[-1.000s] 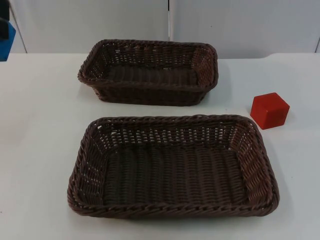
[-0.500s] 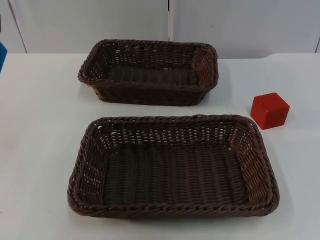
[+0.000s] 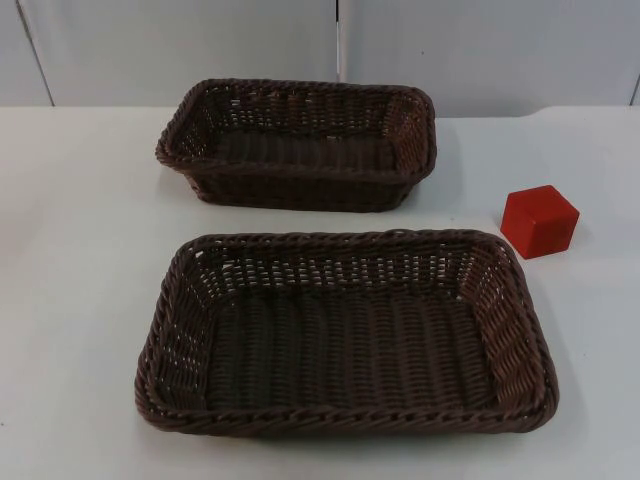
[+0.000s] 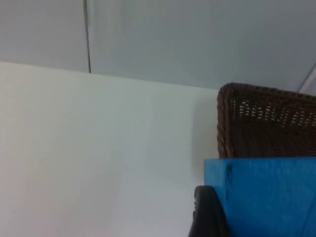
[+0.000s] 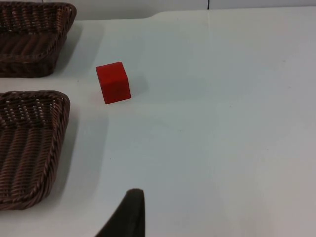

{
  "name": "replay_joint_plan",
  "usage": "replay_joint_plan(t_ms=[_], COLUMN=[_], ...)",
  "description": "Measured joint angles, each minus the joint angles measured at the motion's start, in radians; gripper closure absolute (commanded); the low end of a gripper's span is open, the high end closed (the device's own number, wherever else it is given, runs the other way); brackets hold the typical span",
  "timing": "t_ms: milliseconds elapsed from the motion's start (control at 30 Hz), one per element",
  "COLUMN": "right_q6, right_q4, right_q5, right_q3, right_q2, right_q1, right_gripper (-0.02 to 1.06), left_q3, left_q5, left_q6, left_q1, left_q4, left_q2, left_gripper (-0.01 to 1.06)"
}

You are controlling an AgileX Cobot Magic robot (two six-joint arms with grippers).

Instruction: Pick up one cube with the left hand and place it into the upper basket. Pick up one cube with the right hand and place it into the lower basket.

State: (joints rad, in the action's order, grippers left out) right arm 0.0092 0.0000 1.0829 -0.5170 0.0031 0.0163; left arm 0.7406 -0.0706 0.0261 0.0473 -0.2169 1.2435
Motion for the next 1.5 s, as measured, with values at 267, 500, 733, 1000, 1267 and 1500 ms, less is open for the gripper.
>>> replay_joint_plan(t_ms=[267, 500, 733, 1000, 1267, 1500], right_q6=[0.0, 0.0, 0.0, -0.004, -0.004, -0.004], right_q4=[0.0, 0.0, 0.0, 0.0, 0.0, 0.005], right_q5=[0.0, 0.0, 0.0, 0.0, 0.0, 0.0], right_q3=[0.0, 0.0, 0.0, 0.0, 0.0, 0.0], right_q2=[0.0, 0.0, 0.0, 0.0, 0.0, 0.0], right_q1=[0.0, 0.0, 0.0, 0.0, 0.0, 0.0], right_gripper=[0.0, 0.0, 0.0, 0.0, 0.0, 0.0], left_q3=[0.075, 0.223, 0.386, 0.51, 0.68, 0.781], left_q5=[-0.039, -0.066, -0.074, -0.078, -0.13, -0.187], left_q6=[0.002, 0.002, 0.0, 0.0, 0.007, 0.022], left_q1=[0.0, 0.003, 0.037, 0.086, 0.092, 0.102], left_q4=[0.014, 0.014, 0.014, -0.004, -0.004, -0.004], left_q2=[0.162, 0.299, 0.433, 0.533, 0.655, 0.755], left_gripper=[1.05, 1.05, 1.05, 1.05, 1.05, 1.05])
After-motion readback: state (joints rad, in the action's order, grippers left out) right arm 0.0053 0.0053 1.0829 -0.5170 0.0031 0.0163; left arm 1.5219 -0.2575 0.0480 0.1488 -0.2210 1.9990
